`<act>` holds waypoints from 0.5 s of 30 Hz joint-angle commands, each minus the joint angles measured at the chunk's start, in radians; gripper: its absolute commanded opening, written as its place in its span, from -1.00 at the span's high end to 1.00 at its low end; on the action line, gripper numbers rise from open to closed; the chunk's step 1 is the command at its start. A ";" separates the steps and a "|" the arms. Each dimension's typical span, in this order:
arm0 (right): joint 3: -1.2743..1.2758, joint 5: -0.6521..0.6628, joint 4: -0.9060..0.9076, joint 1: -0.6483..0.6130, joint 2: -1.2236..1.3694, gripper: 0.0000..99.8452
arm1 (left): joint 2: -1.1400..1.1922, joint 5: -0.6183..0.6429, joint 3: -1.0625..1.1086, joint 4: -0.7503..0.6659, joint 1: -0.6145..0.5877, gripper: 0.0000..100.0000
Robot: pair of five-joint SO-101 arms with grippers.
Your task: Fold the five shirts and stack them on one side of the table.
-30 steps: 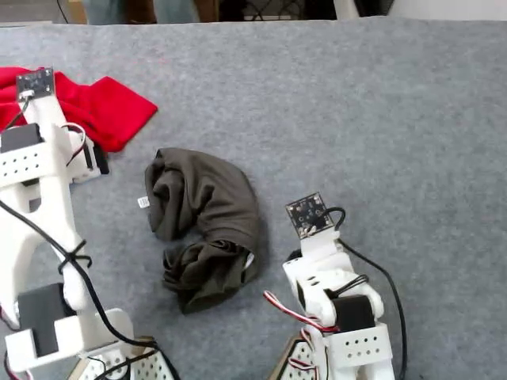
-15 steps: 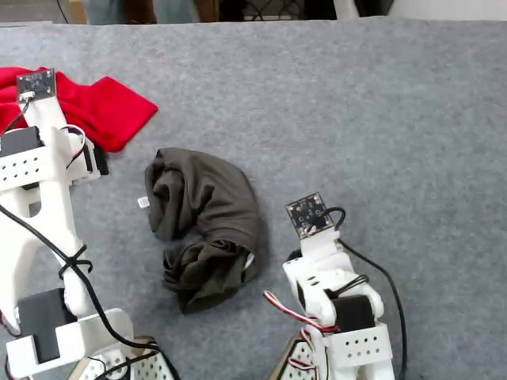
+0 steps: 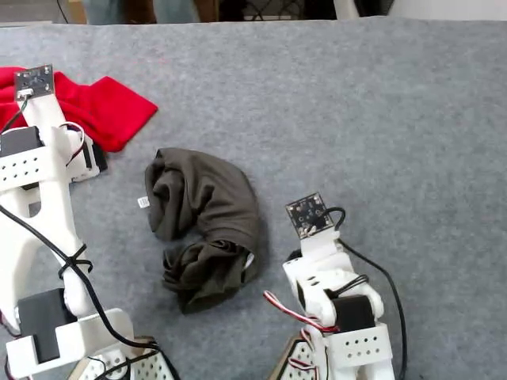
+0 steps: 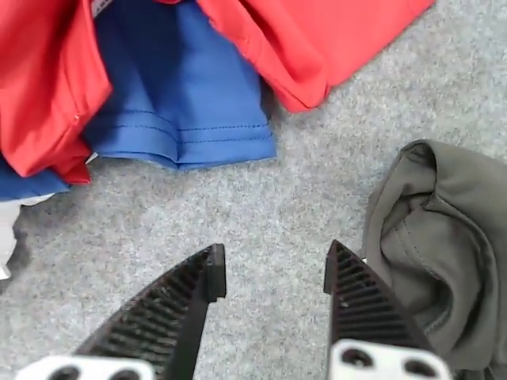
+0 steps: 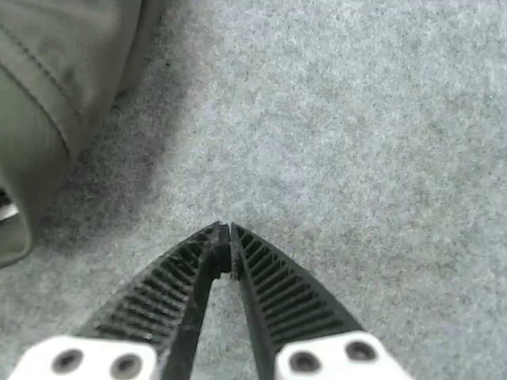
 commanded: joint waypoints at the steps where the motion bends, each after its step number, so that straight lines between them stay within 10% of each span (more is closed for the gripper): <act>1: -0.002 -0.003 0.002 0.006 -0.005 0.97 | -0.038 -0.011 -0.008 -0.011 0.010 0.55; 15: -0.002 -0.003 0.002 0.006 -0.005 0.97 | -0.031 -0.011 -0.015 -0.017 0.012 0.55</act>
